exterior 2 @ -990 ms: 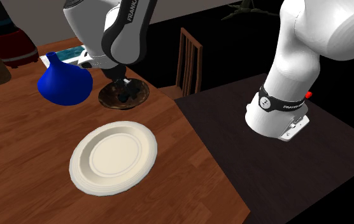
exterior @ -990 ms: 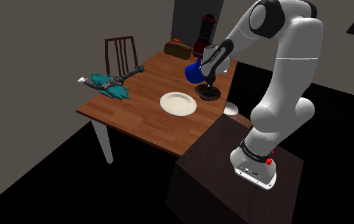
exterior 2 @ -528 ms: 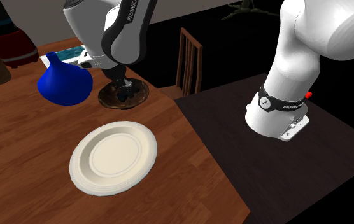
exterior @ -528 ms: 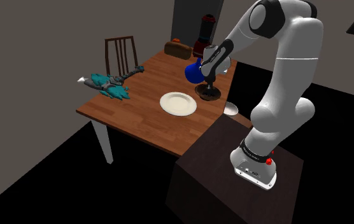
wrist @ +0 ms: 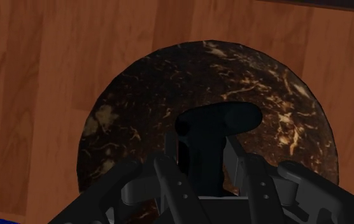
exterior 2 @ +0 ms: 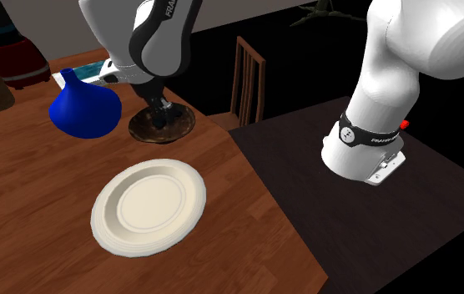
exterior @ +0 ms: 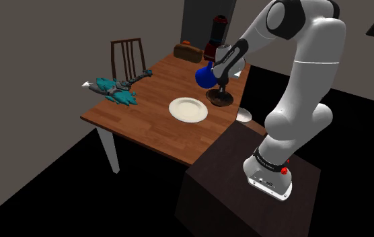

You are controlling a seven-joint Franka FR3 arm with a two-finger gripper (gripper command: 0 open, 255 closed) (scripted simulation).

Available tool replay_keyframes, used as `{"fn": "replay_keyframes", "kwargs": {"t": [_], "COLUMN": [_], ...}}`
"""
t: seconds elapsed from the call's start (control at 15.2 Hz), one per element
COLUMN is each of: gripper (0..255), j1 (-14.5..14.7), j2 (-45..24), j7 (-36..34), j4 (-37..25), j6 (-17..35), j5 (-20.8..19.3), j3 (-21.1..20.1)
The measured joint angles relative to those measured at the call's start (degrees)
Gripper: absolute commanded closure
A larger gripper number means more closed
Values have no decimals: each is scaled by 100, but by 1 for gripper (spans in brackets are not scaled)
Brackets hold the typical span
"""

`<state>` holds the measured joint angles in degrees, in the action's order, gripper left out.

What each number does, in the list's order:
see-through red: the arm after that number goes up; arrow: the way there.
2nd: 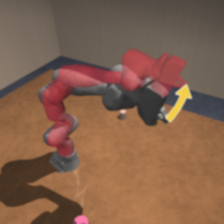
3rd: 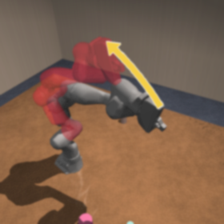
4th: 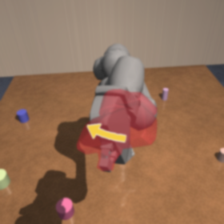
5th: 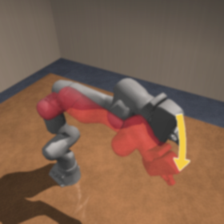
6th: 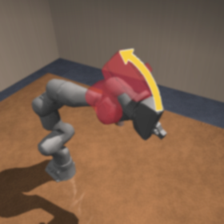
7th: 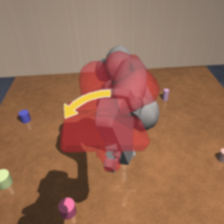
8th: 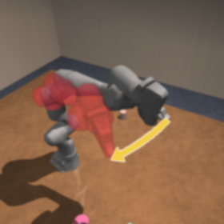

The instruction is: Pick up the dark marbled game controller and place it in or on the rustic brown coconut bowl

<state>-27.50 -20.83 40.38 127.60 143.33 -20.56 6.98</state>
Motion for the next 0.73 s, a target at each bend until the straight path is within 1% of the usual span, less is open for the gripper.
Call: {"fn": "replay_keyframes", "kwargs": {"t": [0.73], "gripper": [255], "j1": [1], "j2": [698], "j7": [236], "j4": [-18], "j6": [-699], "j5": [150], "j3": [-55]}}
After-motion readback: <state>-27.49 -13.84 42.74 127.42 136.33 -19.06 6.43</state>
